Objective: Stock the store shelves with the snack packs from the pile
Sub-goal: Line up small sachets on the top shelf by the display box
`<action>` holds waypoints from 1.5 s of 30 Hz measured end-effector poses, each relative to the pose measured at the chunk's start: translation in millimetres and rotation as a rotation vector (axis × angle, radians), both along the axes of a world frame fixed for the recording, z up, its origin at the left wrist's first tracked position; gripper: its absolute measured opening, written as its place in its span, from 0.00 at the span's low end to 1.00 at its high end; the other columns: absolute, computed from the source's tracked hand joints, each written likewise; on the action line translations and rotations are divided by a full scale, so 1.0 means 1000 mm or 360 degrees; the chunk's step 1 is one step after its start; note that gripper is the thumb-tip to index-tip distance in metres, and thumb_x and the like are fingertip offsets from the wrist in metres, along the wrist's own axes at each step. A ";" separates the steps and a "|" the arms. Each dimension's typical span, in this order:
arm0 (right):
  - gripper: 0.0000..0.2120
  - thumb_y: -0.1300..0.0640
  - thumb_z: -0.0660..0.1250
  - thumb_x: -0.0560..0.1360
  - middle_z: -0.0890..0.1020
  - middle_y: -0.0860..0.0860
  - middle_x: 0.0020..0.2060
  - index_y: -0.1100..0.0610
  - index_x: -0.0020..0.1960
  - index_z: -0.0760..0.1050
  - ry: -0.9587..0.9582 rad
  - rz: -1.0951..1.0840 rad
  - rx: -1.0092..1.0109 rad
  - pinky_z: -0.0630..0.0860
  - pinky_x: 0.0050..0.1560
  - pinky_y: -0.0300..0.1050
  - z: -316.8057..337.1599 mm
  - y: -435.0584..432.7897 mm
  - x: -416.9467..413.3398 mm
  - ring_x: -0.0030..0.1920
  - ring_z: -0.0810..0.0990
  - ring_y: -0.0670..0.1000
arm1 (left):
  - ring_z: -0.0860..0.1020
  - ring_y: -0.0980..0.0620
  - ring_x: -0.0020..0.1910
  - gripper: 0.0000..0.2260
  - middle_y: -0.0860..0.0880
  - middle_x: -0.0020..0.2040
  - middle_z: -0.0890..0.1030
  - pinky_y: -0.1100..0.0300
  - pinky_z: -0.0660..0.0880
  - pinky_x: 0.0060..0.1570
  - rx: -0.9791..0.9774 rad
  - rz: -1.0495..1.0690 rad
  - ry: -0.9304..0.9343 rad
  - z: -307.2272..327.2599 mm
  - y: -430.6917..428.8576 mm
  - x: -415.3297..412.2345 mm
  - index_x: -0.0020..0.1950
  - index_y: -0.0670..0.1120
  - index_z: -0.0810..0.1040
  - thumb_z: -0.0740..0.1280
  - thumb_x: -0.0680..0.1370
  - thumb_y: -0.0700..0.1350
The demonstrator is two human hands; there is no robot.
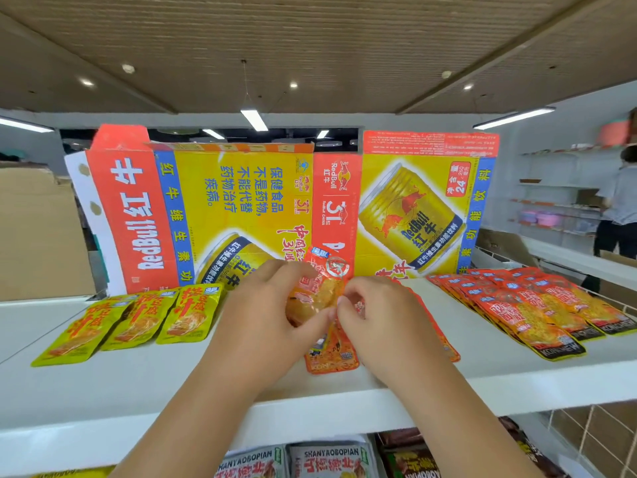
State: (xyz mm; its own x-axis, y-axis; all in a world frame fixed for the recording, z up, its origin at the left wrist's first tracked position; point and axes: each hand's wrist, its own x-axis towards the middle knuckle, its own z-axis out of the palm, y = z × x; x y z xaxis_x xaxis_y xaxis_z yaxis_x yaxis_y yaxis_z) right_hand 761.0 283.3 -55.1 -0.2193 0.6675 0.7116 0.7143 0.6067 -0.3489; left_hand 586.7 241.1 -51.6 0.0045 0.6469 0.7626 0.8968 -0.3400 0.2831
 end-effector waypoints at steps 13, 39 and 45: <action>0.26 0.29 0.67 0.64 0.75 0.43 0.46 0.44 0.55 0.75 -0.0031 -0.0135 -0.0070 0.76 0.47 0.47 -0.001 0.009 0.006 0.48 0.76 0.47 | 0.72 0.69 0.48 0.17 0.63 0.51 0.80 0.78 0.65 0.47 -0.0126 -0.0282 0.0109 0.000 -0.005 0.004 0.60 0.60 0.77 0.63 0.71 0.49; 0.29 0.31 0.60 0.60 0.80 0.52 0.39 0.48 0.50 0.82 0.0080 -0.0855 -0.0314 0.77 0.47 0.50 -0.004 0.044 0.244 0.45 0.80 0.56 | 0.78 0.51 0.57 0.21 0.53 0.57 0.82 0.51 0.76 0.57 -0.0401 -0.0666 0.0628 0.024 0.097 0.214 0.61 0.58 0.81 0.60 0.70 0.56; 0.31 0.30 0.61 0.65 0.81 0.53 0.48 0.46 0.60 0.80 -0.0032 -0.0925 -0.0380 0.78 0.49 0.51 -0.007 0.052 0.247 0.50 0.79 0.56 | 0.72 0.52 0.69 0.23 0.55 0.69 0.77 0.52 0.69 0.69 -0.0427 -0.0793 0.0828 0.002 0.100 0.220 0.70 0.57 0.77 0.60 0.75 0.54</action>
